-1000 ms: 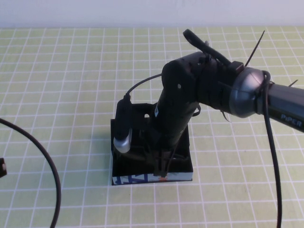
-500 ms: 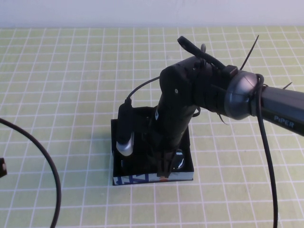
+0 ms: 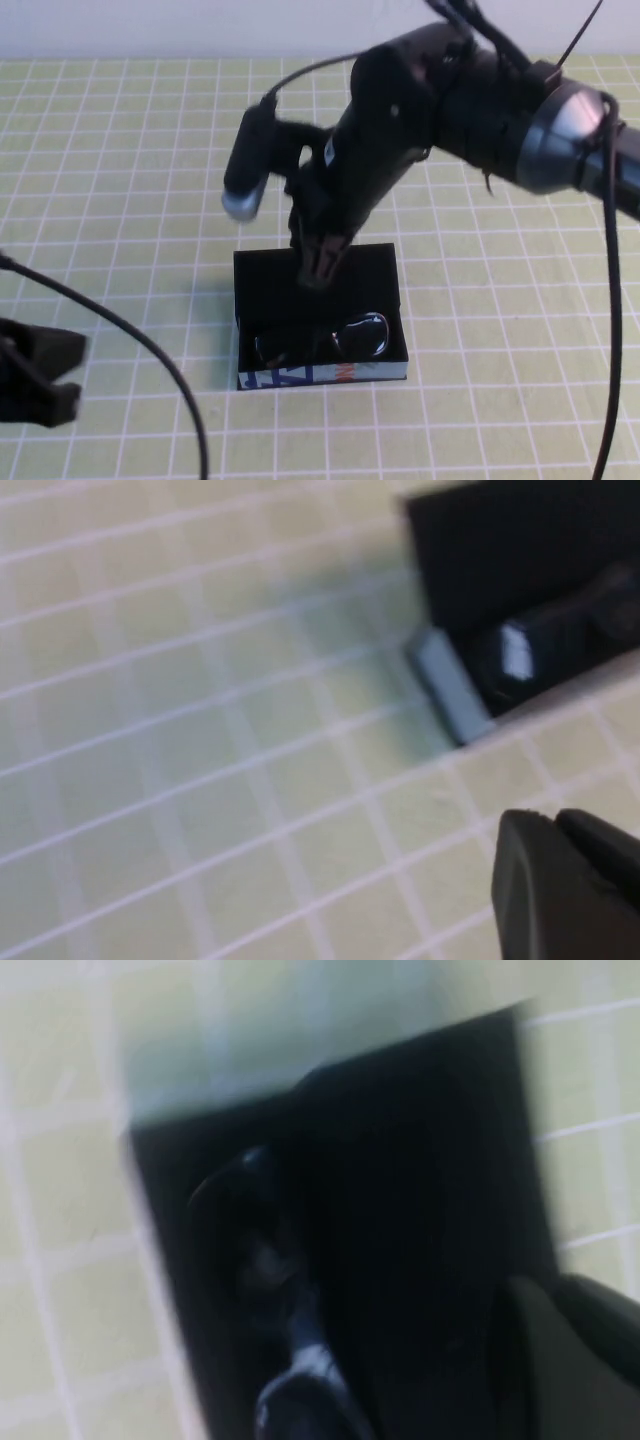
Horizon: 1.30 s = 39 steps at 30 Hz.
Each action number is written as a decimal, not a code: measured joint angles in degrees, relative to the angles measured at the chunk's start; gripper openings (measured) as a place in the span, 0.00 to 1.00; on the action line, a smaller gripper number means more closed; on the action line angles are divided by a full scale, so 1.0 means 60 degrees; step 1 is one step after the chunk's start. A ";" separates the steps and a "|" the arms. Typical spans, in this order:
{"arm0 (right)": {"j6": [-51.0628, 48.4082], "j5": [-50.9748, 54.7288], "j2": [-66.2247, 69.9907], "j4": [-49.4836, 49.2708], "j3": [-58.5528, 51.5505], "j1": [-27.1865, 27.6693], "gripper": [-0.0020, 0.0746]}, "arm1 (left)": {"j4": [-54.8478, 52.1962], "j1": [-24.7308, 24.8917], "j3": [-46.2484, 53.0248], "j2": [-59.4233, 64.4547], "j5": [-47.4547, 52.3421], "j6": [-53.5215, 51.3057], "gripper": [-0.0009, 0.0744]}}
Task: Return glasses to glasses case
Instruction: Place the glasses in the glasses case, then close the glasses case
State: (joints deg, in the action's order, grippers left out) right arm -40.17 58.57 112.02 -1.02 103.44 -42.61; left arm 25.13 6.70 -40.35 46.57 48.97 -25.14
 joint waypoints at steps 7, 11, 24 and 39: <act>0.1737 -0.0643 0.0020 -0.1577 0.0246 0.0933 0.01 | 0.2938 0.0079 0.0000 0.2670 0.0347 -0.3606 0.01; 0.2233 -0.0586 0.0336 -0.2486 0.0253 0.1496 0.01 | 0.3442 0.0944 0.0000 0.3829 -0.0005 -0.4475 0.01; 0.2597 -0.0415 0.0852 -0.3499 0.0253 0.2315 0.01 | 0.3760 0.4743 -0.0014 0.6556 -0.3845 -0.4582 0.01; 0.2597 -0.0638 0.2153 -0.3683 0.0268 0.2329 0.00 | 0.4778 0.4758 -0.0021 0.7878 -0.4971 -0.4696 0.01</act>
State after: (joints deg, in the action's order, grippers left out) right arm -24.58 54.74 124.94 -23.12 105.04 -28.64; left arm 53.80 35.25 -40.48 93.85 19.15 -53.32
